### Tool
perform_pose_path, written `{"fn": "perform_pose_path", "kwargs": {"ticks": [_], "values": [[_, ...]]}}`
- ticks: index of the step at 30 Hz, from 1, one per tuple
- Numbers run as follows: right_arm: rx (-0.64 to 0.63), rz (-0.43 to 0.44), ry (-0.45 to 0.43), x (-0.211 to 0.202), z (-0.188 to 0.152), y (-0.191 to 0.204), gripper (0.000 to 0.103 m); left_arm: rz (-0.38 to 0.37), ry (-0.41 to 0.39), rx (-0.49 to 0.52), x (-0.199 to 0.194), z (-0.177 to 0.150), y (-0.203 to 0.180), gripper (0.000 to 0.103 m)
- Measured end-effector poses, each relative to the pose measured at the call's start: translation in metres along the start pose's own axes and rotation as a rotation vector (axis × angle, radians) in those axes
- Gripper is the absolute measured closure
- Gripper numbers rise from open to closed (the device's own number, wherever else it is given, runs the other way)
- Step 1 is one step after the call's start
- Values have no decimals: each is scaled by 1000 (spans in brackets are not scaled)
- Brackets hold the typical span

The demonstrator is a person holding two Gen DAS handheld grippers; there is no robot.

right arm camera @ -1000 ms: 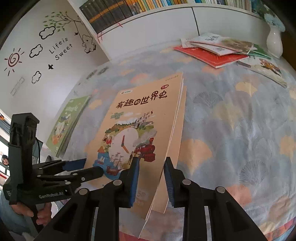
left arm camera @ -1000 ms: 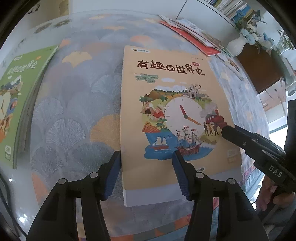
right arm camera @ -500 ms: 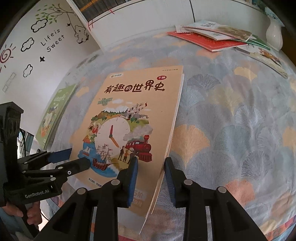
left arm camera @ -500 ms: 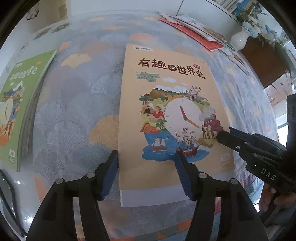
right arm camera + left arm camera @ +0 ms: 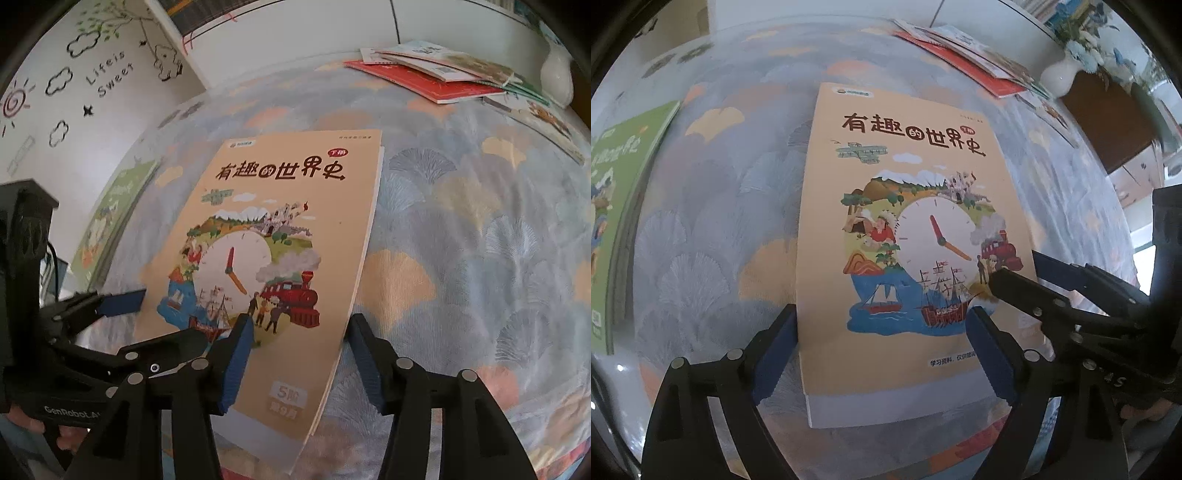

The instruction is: Organize books

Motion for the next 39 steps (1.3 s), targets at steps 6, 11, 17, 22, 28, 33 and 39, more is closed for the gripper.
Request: {"fn": "perform_pose_path", "kwargs": {"ticks": [6,11,17,22,28,33,39], "values": [[-16,-25,29,3,6,4,48,-13,-29,-96,-8,-5,5,21],[-36,-58,14,-1,3,7,52,38,-55,-65,-12,-9,-3,27],[-3,-63,-26,-10,1,3,66,48,-71,-54,-17,-8,2,40],[4,-74,-38,-13,1,-1,75,81,-93,-11,-22,-9,2,47],[6,-63,-52,-18,2,-2,76,83,-104,-16,-25,-8,3,49],[-2,-61,-68,-24,2,-1,76,94,-129,-12,-33,-2,0,49],[-33,-48,-91,-36,6,7,77,107,-143,-12,-37,0,0,49]]}}
Point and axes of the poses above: each gripper's, at about its wrist camera, not at the fingertips, and x roughly the way its jaws point, y to its left, z to its top, the point moved 2 cm from there along x, roughly the way its jaws point, and after that the axes turned 3 degrees about -z, right-handed, at the moved point
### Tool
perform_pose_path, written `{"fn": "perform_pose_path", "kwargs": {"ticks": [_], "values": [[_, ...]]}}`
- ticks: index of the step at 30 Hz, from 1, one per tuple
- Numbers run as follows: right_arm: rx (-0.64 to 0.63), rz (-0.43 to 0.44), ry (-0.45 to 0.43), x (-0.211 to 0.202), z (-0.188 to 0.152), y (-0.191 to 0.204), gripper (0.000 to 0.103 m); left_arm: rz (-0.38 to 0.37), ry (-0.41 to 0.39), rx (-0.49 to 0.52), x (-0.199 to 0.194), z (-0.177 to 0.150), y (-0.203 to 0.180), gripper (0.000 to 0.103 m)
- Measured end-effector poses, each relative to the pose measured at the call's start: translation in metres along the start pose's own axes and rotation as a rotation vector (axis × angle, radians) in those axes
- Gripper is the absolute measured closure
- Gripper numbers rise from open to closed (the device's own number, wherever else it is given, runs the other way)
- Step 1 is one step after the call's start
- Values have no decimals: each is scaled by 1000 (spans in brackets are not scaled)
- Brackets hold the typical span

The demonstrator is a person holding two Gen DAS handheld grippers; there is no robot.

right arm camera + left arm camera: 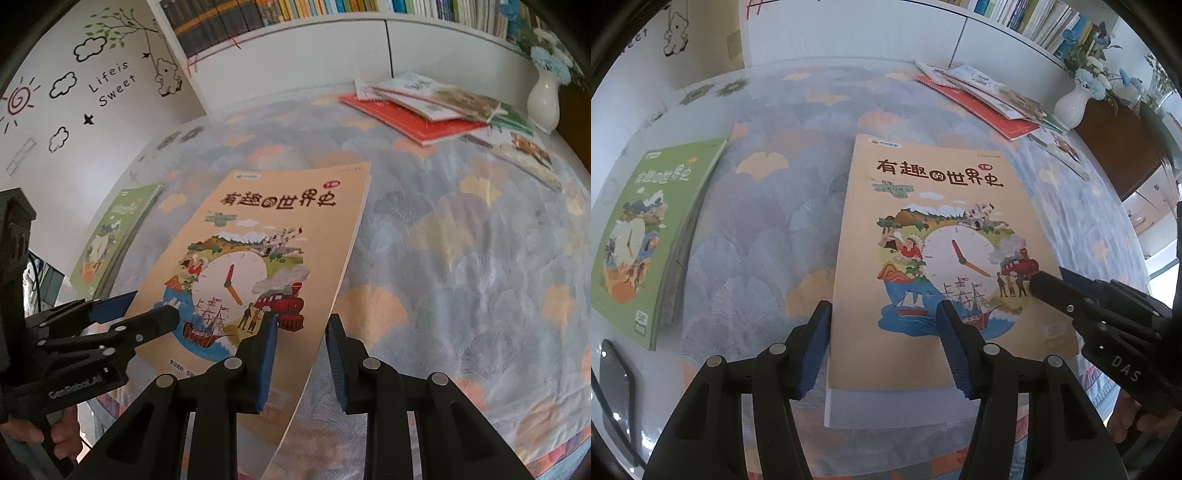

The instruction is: Organize books

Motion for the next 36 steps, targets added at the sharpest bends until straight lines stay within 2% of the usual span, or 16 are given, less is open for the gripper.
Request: {"fn": "perform_pose_path", "kwargs": {"ticks": [13,26,36], "values": [[41,27,-33,-15,10,1,77,3,-33,25,-16,4,-4,49],[35,13,-84,-34,8,19,77,-24,-76,26,-36,3,5,49],[40,-3,-87,-38,6,24,77,-32,-84,27,-40,1,5,49]]}}
Point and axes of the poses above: each gripper's, at about its wrist camera, not at the fingertips, and x roughly the way its jaws point, y to its left, z to its top, the point moved 2 cm from there along x, roughly the way its jaws point, and after that the axes turned 3 degrees about -z, right-handed, at the moved point
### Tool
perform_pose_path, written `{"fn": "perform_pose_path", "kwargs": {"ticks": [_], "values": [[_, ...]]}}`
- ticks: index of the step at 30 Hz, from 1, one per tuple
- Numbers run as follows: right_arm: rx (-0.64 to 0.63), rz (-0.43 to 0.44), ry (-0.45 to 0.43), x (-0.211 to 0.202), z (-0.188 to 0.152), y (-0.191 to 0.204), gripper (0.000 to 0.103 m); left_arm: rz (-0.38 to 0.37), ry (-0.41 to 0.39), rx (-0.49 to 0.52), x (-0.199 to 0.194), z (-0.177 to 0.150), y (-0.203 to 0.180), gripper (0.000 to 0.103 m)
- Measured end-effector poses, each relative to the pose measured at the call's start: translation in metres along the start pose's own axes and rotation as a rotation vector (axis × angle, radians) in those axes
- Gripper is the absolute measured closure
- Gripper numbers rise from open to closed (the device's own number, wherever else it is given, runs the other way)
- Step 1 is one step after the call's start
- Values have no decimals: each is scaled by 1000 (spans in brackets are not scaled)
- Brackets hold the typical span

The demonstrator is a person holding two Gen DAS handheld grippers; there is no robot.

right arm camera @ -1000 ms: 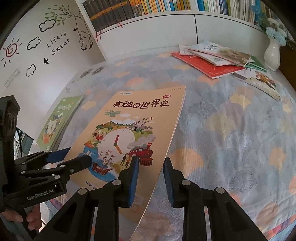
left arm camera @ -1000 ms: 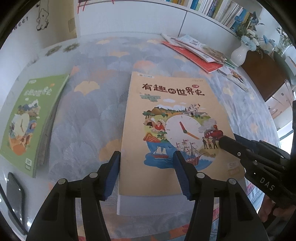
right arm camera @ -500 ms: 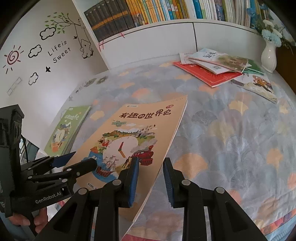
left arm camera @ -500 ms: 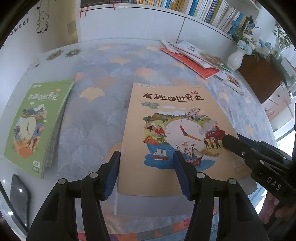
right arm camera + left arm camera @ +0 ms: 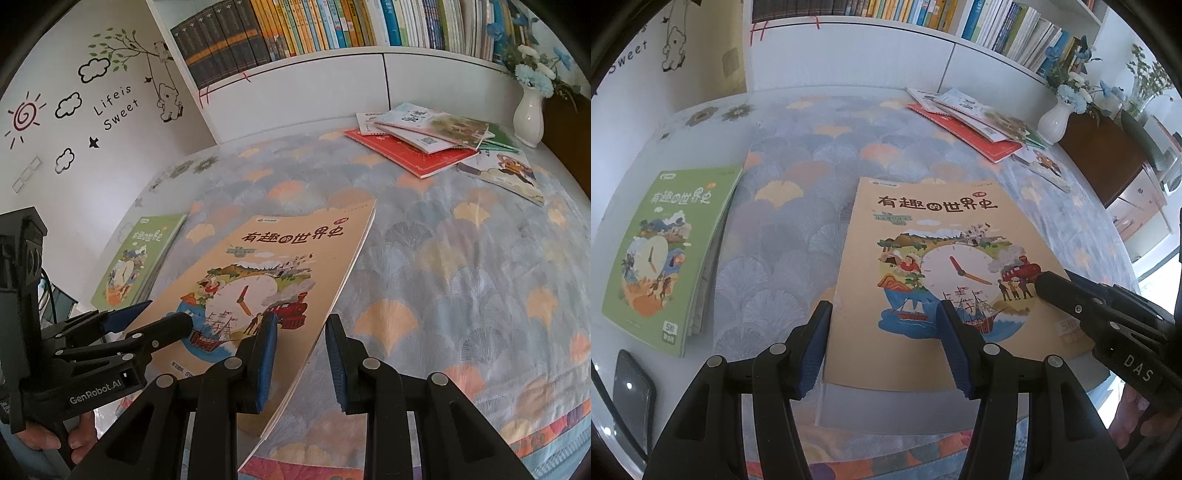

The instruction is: Organize books

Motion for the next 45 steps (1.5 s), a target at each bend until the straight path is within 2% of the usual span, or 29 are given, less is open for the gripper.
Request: {"fn": "perform_pose_path", "kwargs": {"ticks": [14,20,27,33,35,37,38,39,40,41,42,44,45], "values": [[-55,-5,-77,-17,8,24,77,-2,-57,-38,-15,2,11,49],[-62,35,-124,-22,20,38,77,-25,-66,-112,-20,5,29,49],[-134,75,-190,-27,33,70,77,-17,-123,-189,-39,9,58,49],[-188,129,-227,-24,43,109,77,37,-171,-240,-59,10,93,49],[-207,154,-235,-21,44,125,77,48,-173,-256,-62,9,103,54],[-238,199,-237,-18,44,142,77,-69,-197,-269,-70,12,108,57],[-268,284,-221,-17,42,158,87,-71,-201,-266,-74,16,105,74],[-318,312,-228,-19,37,176,95,-5,-228,-250,-80,20,107,75],[-378,239,-290,-23,32,193,100,15,-235,-233,-82,24,113,75],[-435,210,-336,-24,30,203,100,16,-226,-242,-81,25,123,74],[-477,218,-341,-21,29,212,101,16,-209,-273,-78,26,136,74],[-461,225,-266,-4,31,221,102,32,-165,-299,-66,24,153,74],[-444,231,-237,3,30,222,102,64,-136,-301,-59,20,161,74]]}}
Point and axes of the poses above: each gripper's, at about its wrist camera, not at the fingertips, and x roughly the way its jaws point, y to its left, z to its top, the point moved 2 cm from there along x, roughly the way its jaws point, and after that the axes turned 3 degrees about -z, right-handed, at the moved point
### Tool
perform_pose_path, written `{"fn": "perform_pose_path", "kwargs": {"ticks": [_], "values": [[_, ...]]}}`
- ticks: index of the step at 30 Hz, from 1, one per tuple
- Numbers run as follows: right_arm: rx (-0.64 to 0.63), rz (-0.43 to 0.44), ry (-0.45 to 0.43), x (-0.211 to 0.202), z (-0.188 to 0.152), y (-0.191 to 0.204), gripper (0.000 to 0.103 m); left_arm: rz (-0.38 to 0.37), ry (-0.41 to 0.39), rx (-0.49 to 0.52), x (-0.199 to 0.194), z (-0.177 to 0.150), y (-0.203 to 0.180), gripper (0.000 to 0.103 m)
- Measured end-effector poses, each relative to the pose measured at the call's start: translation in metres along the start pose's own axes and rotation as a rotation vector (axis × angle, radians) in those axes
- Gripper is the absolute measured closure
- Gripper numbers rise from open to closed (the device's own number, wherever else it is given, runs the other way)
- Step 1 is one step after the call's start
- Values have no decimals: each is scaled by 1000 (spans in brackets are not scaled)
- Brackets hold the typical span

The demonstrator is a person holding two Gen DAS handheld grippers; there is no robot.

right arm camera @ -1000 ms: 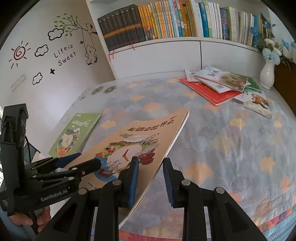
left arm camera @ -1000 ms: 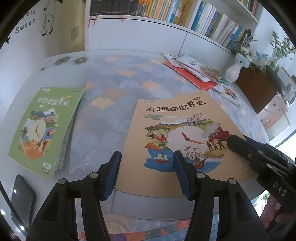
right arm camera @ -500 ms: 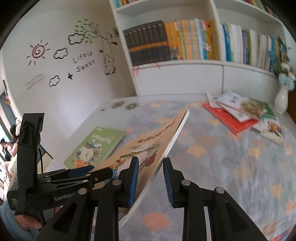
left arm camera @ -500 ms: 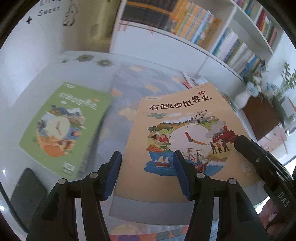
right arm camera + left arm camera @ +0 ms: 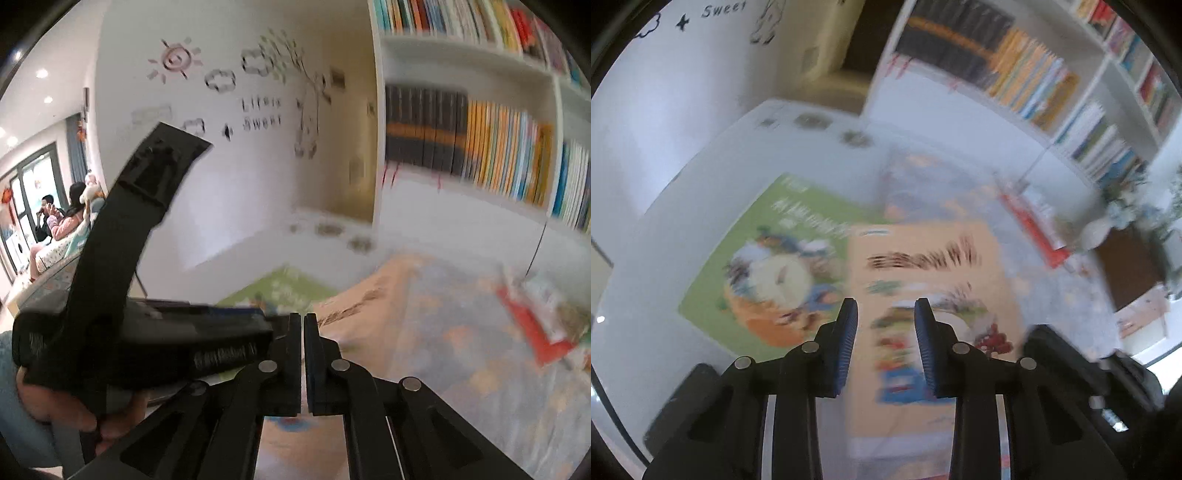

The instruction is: Organize books

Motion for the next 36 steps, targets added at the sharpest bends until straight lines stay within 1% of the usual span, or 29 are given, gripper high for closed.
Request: {"fn": "perform_pose_path", "kwargs": {"ticks": [1,2,4,5,6,7,8,9,10,11,12,13,15,16,18,20,21,23,24,26,28,29,30,32,33,34,35,36], "values": [[8,-4,20,6,-3,0,102,9,11,2,4,-2,3,74],[9,-15,36,10,-5,-1,102,7,38,-2,10,-6,9,74],[20,-28,55,16,-7,-5,102,-1,88,-5,19,-12,12,68],[31,-35,76,22,-9,-10,101,6,127,7,28,-17,12,65],[36,-45,97,26,-12,-15,99,15,146,15,33,-20,11,62],[41,-77,134,32,-18,-24,92,21,167,24,38,-25,10,60],[44,-116,168,37,-26,-33,74,22,185,31,43,-30,8,59],[42,-157,207,43,-34,-44,61,19,209,39,50,-35,5,58],[37,-199,254,50,-44,-55,36,16,225,46,54,-40,3,55],[36,-216,276,54,-51,-62,33,15,233,56,57,-44,1,50],[35,-229,299,56,-60,-71,33,15,224,72,57,-44,-2,46],[44,-231,327,60,-68,-80,33,11,218,86,57,-45,-5,40],[101,-204,376,64,-82,-95,33,-4,226,95,60,-44,-9,39],[146,-176,399,65,-88,-101,33,-9,227,98,61,-44,-11,38],[256,-91,435,68,-102,-114,33,-23,234,102,64,-44,-14,33],[328,-8,459,72,-111,-119,32,-48,240,107,67,-46,-17,28],[341,11,449,74,-114,-119,32,-89,259,101,70,-48,-19,26],[311,38,437,72,-112,-110,30,-152,347,42,85,-58,-16,21],[291,40,440,75,-111,-107,27,-197,293,13,85,-59,-15,19],[202,12,443,82,-111,-96,23,-205,297,-14,88,-57,-12,19],[202,17,420,84,-110,-95,21,-195,286,-16,88,-55,-13,18],[220,25,416,84,-110,-98,22,-190,285,-19,88,-55,-13,19],[222,21,419,83,-110,-99,24,-169,284,-4,89,-55,-16,19],[229,-5,420,82,-109,-101,40,-112,283,47,89,-60,-24,20],[240,-18,417,80,-110,-103,44,-88,285,57,90,-61,-28,22],[226,-37,418,79,-110,-103,50,-77,285,66,90,-61,-29,22],[213,-46,413,78,-110,-103,53,-75,285,64,89,-62,-28,23],[220,-44,415,77,-109,-104,53,-75,282,57,89,-62,-27,25]]}}
Point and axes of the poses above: each gripper's, at about its wrist camera, not at the fingertips, and x roughly the way its jaws point, y to its left, z to its top, the point moved 2 cm from there along x, roughly the way its jaws point, and after that the axes turned 3 degrees about -z, right-handed, at the moved point
